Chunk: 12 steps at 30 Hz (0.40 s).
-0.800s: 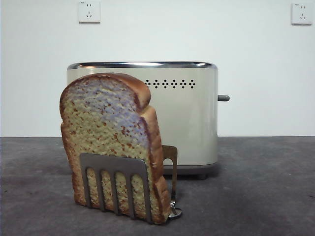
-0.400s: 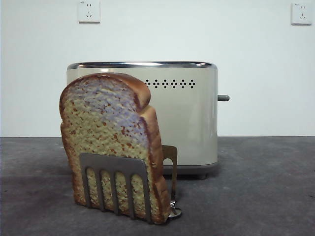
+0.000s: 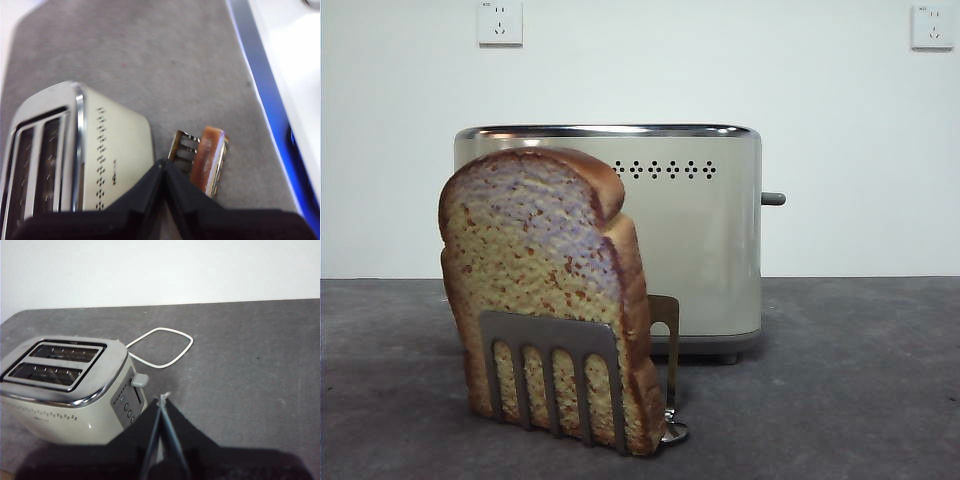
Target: Pick up a slice of bread from the rack,put the bread on the toaster,press the button
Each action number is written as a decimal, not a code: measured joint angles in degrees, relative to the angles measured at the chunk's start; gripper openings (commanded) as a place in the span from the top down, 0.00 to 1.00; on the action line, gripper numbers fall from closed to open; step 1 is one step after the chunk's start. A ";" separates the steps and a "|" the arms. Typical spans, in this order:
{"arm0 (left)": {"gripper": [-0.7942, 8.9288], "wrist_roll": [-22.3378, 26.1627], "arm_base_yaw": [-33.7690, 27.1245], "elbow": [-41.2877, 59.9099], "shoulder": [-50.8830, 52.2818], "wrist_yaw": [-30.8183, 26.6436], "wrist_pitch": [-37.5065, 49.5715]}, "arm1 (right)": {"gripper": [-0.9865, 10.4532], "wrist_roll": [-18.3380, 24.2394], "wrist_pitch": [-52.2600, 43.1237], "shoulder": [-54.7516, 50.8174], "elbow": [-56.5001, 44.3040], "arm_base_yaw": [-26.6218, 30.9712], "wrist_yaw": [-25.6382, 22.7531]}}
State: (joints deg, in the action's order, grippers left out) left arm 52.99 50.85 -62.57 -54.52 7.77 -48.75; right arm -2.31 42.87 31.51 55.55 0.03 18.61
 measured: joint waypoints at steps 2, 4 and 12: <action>0.92 1.84 2.67 -0.79 -2.49 -3.13 0.00 | 0.92 0.59 0.22 0.00 0.00 0.00 0.94; 0.92 2.64 4.35 -1.22 -4.28 -5.49 0.13 | 0.92 1.33 0.61 -0.02 0.00 0.00 2.03; 0.61 2.84 5.92 -1.27 -9.66 -7.89 -0.04 | 0.92 10.27 2.89 -0.02 0.04 0.00 16.00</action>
State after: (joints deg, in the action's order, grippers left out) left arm 55.83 56.77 -63.83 -64.18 -0.12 -48.80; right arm 7.97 45.76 31.48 55.59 0.03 34.61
